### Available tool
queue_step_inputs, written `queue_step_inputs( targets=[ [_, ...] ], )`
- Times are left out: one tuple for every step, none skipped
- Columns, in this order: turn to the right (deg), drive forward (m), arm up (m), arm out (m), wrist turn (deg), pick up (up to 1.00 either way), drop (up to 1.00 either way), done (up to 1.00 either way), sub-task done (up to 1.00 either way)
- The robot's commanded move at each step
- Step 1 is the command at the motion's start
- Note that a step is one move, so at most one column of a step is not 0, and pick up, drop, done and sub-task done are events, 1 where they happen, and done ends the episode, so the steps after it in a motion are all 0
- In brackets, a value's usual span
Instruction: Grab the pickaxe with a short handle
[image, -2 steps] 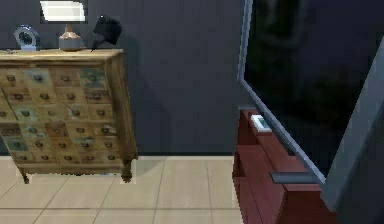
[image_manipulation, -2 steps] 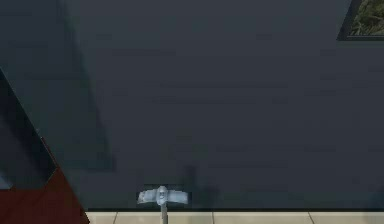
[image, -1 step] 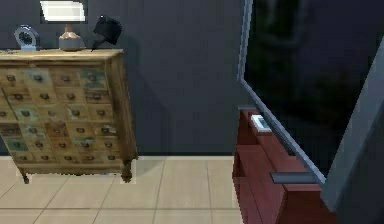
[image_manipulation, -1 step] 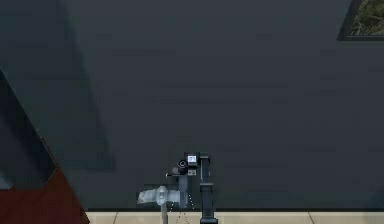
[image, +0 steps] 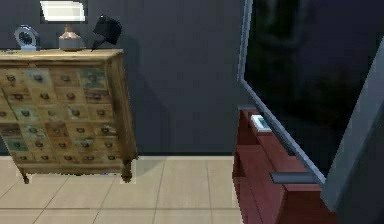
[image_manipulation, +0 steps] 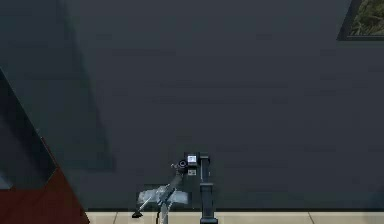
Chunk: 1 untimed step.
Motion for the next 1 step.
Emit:
queue_step_inputs(
  targets=[
    [0.0, 0.00, 0.00, 0.00, 45.0, 0.00, 0.00, 0.00, 0.00]
  ],
)
